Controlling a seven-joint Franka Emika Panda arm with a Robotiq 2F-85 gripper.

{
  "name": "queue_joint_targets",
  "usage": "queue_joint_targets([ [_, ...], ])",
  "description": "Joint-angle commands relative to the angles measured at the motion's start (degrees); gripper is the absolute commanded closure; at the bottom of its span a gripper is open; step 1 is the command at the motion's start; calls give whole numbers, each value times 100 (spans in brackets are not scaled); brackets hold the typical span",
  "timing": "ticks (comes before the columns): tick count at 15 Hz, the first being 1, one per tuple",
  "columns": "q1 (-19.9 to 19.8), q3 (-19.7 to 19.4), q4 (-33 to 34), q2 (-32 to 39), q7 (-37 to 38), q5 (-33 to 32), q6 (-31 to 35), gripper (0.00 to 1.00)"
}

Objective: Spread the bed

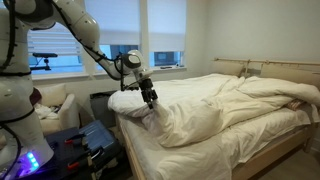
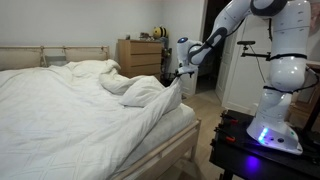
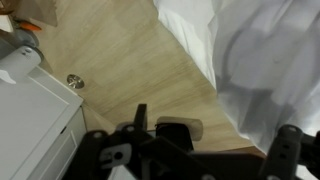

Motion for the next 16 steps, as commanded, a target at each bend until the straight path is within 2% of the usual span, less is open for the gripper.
queue_joint_targets([
  [1,-56,14,274,97,-866,594,-181,0],
  [2,-29,21,265,68,-1093,767,-253,0],
  [4,4,24,44,-182,-1565,937,44,0],
  [7,-13,9,-265,-506,-1919,1034,922,0],
  [9,-64,86,-373,-631,-2424,1833,1192,0],
  [10,-29,113,-254,-655,-2644,2334,718,0],
  [12,5,96,-76,-672,-2924,2776,128,0],
  [16,-4,86,315,-659,-3179,2938,-1084,0],
])
